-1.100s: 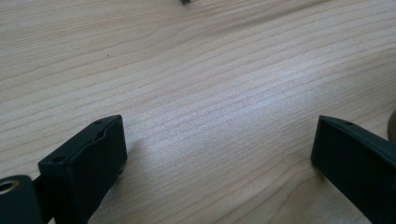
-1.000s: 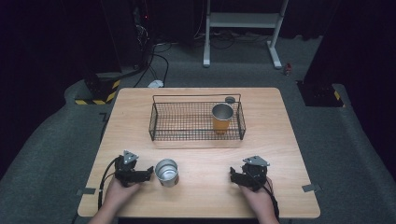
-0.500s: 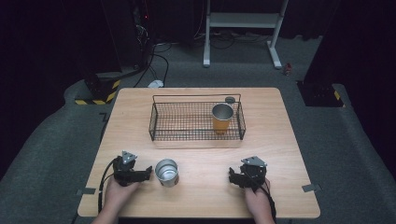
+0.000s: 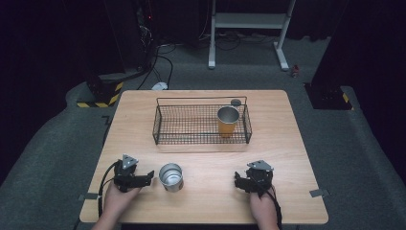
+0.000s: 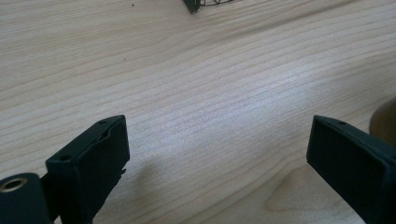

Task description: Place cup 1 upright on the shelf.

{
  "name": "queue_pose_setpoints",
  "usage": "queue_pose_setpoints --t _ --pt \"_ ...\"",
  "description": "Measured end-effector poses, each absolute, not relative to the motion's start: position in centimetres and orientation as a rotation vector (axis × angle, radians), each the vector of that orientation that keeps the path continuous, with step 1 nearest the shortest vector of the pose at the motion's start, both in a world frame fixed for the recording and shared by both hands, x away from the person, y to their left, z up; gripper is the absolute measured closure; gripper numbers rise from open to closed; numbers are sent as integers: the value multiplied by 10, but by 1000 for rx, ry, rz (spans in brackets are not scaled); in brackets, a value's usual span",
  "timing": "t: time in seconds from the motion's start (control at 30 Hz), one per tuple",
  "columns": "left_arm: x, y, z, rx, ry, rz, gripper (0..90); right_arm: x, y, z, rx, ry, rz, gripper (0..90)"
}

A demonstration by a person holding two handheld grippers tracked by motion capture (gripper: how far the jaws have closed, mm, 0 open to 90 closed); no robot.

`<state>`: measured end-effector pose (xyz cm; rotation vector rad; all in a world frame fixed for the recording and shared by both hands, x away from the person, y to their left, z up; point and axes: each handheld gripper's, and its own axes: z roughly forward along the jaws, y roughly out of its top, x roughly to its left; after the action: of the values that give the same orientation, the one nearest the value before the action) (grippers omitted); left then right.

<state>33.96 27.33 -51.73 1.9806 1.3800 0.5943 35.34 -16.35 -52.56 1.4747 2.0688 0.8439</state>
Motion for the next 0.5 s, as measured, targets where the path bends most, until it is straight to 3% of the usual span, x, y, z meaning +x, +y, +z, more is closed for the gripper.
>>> queue_pose_setpoints --t 0.5 --pt "335 280 -505 1951 1314 598 108 360 -168 -525 1484 2071 835 111"
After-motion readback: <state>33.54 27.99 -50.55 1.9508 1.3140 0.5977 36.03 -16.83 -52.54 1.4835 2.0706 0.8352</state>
